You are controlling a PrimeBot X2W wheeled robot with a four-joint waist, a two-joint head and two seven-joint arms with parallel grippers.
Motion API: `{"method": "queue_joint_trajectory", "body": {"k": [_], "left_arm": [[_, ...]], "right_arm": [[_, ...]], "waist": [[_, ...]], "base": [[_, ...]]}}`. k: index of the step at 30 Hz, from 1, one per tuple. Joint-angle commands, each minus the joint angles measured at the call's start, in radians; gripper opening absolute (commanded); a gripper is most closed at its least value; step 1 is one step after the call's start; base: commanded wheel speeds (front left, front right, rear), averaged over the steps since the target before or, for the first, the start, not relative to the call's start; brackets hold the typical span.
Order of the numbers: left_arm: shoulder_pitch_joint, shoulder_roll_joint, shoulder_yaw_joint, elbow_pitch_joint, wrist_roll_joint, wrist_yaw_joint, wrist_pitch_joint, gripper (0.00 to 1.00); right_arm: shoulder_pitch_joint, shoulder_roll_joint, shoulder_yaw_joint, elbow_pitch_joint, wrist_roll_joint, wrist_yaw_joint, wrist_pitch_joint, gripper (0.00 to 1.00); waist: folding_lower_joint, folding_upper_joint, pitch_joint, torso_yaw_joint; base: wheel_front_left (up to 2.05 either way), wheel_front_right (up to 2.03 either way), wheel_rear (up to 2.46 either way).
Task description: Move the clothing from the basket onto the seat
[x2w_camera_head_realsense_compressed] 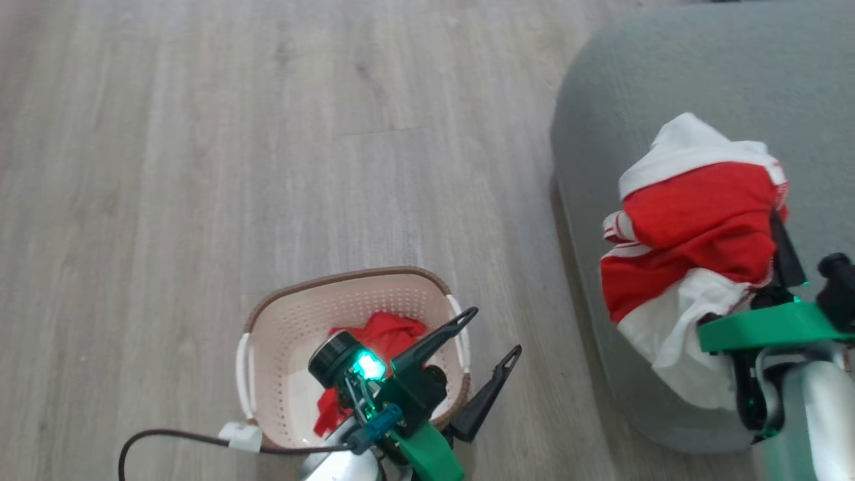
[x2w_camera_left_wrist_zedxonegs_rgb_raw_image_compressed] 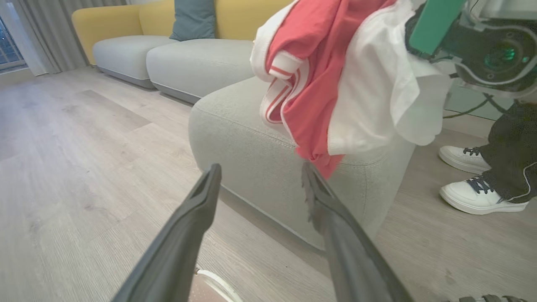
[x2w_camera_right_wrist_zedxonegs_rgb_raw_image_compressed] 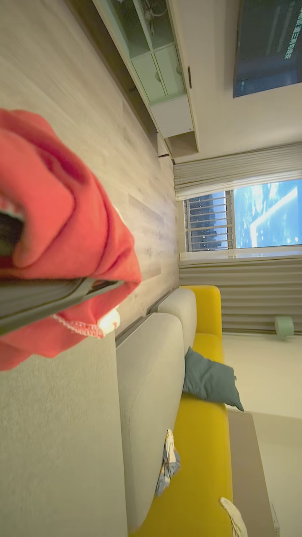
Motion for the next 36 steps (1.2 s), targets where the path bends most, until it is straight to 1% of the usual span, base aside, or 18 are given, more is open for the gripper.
{"method": "queue_joint_trajectory", "body": {"k": [1, 6, 10, 16, 20, 24, 28, 31, 36], "left_arm": [[-0.024, -0.01, 0.027, -0.039, -0.002, 0.004, -0.005, 1.0], [-0.037, -0.01, 0.021, -0.043, 0.007, 0.003, -0.005, 1.0], [-0.055, -0.01, 0.007, -0.043, 0.016, -0.001, -0.005, 1.0], [-0.071, -0.01, -0.009, -0.04, 0.025, -0.007, -0.005, 1.0], [-0.079, -0.01, -0.012, -0.036, 0.036, -0.012, -0.005, 1.0], [-0.085, -0.01, -0.014, -0.03, 0.046, -0.016, -0.005, 1.0], [-0.097, -0.01, -0.019, -0.029, 0.06, -0.02, -0.005, 1.0], [-0.105, -0.01, -0.024, -0.029, 0.069, -0.022, -0.005, 1.0], [-0.112, 0.006, -0.041, -0.017, 0.082, -0.027, -0.005, 1.0]], "right_arm": [[-0.05, -0.008, 0.01, -0.045, -0.007, 0.0, -0.006, 0.0], [-0.06, -0.012, -0.019, -0.063, -0.01, 0.0, -0.006, 0.0], [-0.069, -0.018, -0.066, -0.081, -0.011, 0.0, -0.006, 0.0], [-0.077, -0.017, -0.116, -0.093, -0.007, 0.0, -0.006, 0.0], [-0.081, -0.01, -0.123, -0.097, -0.004, 0.0, -0.006, 0.0], [-0.087, -0.004, -0.134, -0.099, -0.007, 0.0, -0.006, 0.0], [-0.109, -0.012, -0.167, -0.107, -0.015, 0.0, -0.006, 0.0], [-0.143, -0.042, -0.191, -0.103, -0.009, 0.0, -0.006, 0.0], [-0.246, -0.116, -0.256, -0.072, 0.021, 0.0, -0.006, 0.0]], "waist": [[0.0, 0.0, 0.012, -0.03], [0.0, 0.0, 0.035, -0.105], [0.0, 0.0, 0.062, -0.177], [0.0, 0.0, 0.098, -0.245], [0.0, 0.0, 0.123, -0.286], [0.0, 0.0, 0.136, -0.31], [0.0, 0.0, 0.148, -0.315], [0.0, 0.0, 0.165, -0.311], [0.0, 0.0, 0.221, -0.301]], "base": [[0.0, 0.0, 0.0], [0.0, 0.0, 0.0], [0.0, 0.0, 0.0], [0.0, 0.0, 0.0], [0.0, 0.0, 0.0], [0.0, 0.0, 0.0], [0.0, 0.0, 0.0], [0.0, 0.0, 0.0], [0.0, 0.0, 0.0]]}}
